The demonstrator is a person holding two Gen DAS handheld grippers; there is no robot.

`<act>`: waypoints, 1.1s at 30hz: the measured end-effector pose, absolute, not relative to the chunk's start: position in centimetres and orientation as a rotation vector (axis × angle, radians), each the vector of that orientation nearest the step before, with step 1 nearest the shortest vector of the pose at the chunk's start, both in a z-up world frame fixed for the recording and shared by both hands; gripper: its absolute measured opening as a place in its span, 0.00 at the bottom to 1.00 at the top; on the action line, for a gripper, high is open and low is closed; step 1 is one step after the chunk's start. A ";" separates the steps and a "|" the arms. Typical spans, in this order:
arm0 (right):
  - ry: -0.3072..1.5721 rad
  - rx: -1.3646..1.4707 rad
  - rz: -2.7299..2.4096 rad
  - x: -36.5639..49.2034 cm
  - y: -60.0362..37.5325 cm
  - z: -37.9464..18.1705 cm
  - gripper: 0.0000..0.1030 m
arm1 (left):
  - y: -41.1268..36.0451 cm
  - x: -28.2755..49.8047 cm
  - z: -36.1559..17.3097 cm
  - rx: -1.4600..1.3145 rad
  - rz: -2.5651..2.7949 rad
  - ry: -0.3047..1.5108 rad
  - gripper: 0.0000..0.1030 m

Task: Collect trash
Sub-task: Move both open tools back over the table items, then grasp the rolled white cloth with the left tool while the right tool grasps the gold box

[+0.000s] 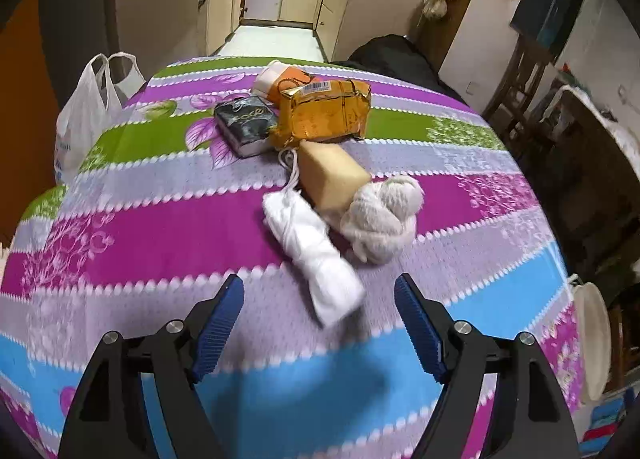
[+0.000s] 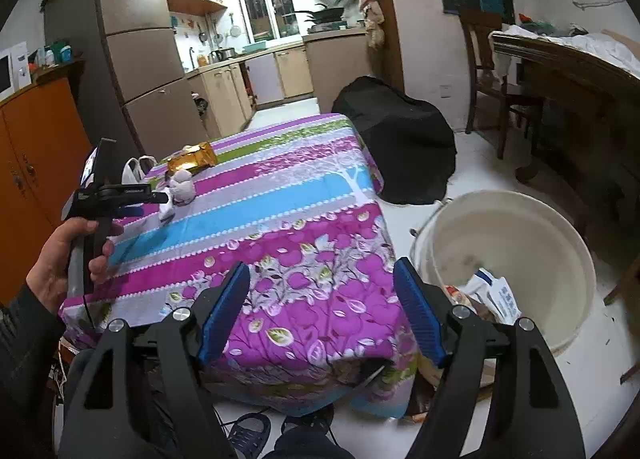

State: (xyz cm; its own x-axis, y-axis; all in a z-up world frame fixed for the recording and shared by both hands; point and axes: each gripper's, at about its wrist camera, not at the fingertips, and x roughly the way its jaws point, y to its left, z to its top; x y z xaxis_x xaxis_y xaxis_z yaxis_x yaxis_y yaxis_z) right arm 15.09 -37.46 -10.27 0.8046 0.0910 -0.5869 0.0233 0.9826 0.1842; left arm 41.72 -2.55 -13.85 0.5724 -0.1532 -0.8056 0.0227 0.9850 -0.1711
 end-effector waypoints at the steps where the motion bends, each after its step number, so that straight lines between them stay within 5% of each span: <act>1: 0.639 0.193 0.030 15.0 -37.7 -10.4 0.69 | -2.7 42.2 -14.1 -0.144 -0.102 0.964 0.76; 6: 0.647 0.200 0.029 15.4 -37.7 -10.6 0.69 | -2.8 43.1 -15.6 -0.096 -0.074 0.968 0.74; 10: 0.647 0.183 0.060 16.6 -36.6 -10.3 0.69 | -1.0 42.5 -15.4 -0.088 -0.078 0.961 0.39; 12: 0.648 0.167 0.088 17.6 -35.6 -10.2 0.69 | 0.0 42.1 -15.4 -0.082 -0.092 0.964 0.30; 24: 0.715 0.078 0.394 27.8 -25.7 -8.9 0.69 | 4.4 41.3 -15.5 -0.090 -0.153 0.946 0.36; 33: 0.937 0.254 0.492 45.1 -18.7 -7.4 0.69 | 5.3 42.0 -15.5 -0.165 -0.178 0.925 0.38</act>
State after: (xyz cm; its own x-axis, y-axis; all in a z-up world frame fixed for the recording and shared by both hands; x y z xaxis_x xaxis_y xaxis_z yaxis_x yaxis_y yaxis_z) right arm 45.07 -18.70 -7.36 0.4927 0.5083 -0.7063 -0.2929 0.8612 0.4154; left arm 42.05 5.26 -15.46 0.5888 -0.2230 -0.7769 0.0819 0.9727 -0.2171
